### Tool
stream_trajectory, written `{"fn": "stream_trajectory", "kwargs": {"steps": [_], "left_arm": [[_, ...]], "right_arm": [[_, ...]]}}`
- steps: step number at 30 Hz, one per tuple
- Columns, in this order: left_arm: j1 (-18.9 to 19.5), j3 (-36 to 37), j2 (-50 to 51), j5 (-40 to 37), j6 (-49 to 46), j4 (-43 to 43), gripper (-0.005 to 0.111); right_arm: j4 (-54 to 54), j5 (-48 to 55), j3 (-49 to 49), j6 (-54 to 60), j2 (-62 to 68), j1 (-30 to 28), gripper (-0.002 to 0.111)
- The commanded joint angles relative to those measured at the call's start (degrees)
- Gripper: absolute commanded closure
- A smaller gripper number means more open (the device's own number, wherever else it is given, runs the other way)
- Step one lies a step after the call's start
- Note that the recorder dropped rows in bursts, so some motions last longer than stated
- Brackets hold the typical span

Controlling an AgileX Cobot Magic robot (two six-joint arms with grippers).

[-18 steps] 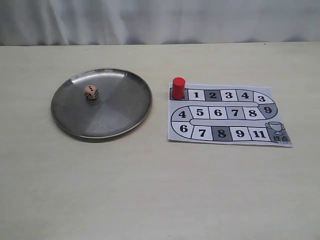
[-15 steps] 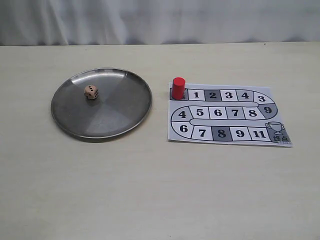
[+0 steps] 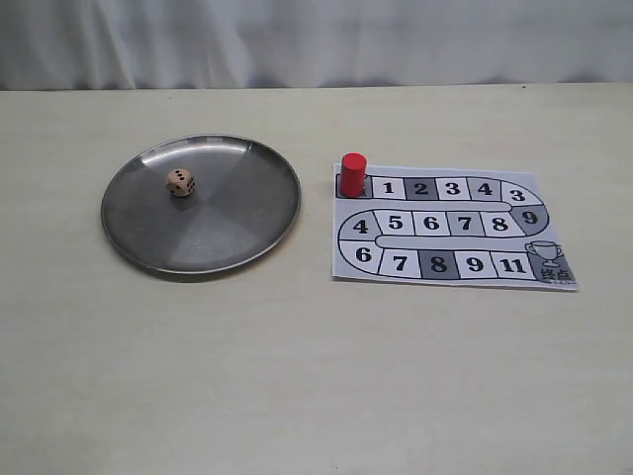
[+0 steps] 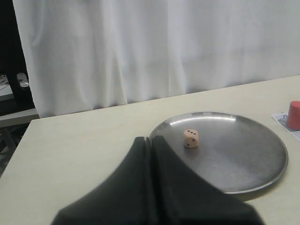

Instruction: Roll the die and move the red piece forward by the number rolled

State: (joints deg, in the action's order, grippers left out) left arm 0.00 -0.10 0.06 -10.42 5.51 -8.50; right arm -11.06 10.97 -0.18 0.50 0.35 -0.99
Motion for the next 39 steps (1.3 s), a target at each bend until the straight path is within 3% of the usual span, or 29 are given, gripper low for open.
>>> {"fn": "stream_trajectory", "kwargs": {"steps": [1,24,26,28,31,33,35,39], "left_arm": [[0.0,0.1,-0.1,0.5,0.1,0.2,0.107],[0.0,0.1,-0.1,0.5,0.1,0.2,0.107],[0.0,0.1,-0.1,0.5,0.1,0.2,0.107],[0.0,0.1,-0.1,0.5,0.1,0.2,0.107],[0.0,0.1,-0.1,0.5,0.1,0.2,0.107],[0.0,0.1,-0.1,0.5,0.1,0.2,0.107],[0.0,0.1,-0.1,0.5,0.1,0.2,0.107],[0.0,0.1,-0.1,0.5,0.1,0.2,0.107]], "right_arm": [[-0.1,-0.2,0.2,0.3,-0.3,-0.3,0.104],[-0.1,-1.4,0.2,0.3,-0.3,-0.3,0.104],[-0.7,-5.4,0.2,-0.1,-0.3,-0.3,0.104],[-9.9,-15.3,0.2,-2.8,-0.3,-0.2,0.104],[-14.7,-29.8,0.2,-3.2,-0.3,-0.2,0.104],[-7.9,-30.3,-1.4,-3.2,-0.3,-0.2,0.104],[0.1,-22.3,-3.6,-6.3,0.9,-0.2,0.104],[3.1,-19.3,-3.9,-7.8,15.0,-0.2,0.104]]}}
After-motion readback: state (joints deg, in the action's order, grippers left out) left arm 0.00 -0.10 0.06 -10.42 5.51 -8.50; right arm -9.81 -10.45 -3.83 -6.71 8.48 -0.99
